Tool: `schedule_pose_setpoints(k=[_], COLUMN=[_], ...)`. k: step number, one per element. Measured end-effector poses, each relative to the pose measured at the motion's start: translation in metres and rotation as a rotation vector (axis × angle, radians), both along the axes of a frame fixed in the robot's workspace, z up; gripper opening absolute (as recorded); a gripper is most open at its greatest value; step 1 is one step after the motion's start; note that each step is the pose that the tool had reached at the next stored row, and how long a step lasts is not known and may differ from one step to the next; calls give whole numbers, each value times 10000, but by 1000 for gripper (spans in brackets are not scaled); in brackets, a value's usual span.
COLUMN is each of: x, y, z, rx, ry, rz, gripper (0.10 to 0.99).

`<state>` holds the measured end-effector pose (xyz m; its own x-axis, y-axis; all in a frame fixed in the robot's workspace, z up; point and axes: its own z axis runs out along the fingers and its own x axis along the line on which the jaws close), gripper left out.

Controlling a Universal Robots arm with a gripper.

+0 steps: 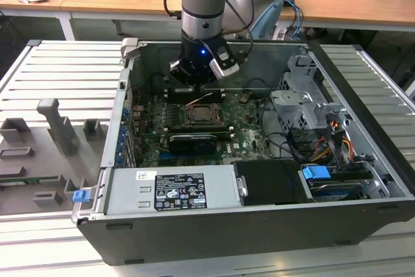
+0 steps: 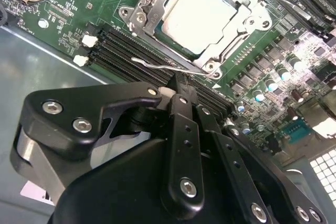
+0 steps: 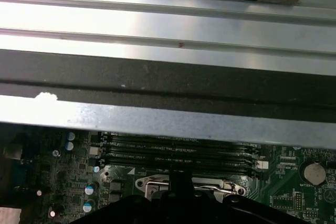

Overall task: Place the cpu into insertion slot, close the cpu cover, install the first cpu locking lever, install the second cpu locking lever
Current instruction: 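Install the first cpu locking lever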

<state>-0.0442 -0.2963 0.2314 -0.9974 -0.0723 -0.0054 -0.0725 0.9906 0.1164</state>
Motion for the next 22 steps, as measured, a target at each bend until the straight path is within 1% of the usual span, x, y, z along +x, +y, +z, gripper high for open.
schedule_pose_setpoints(k=[22], x=[1], y=[0], z=[-64], rx=[1], ry=[-4], rz=[1], gripper=[106])
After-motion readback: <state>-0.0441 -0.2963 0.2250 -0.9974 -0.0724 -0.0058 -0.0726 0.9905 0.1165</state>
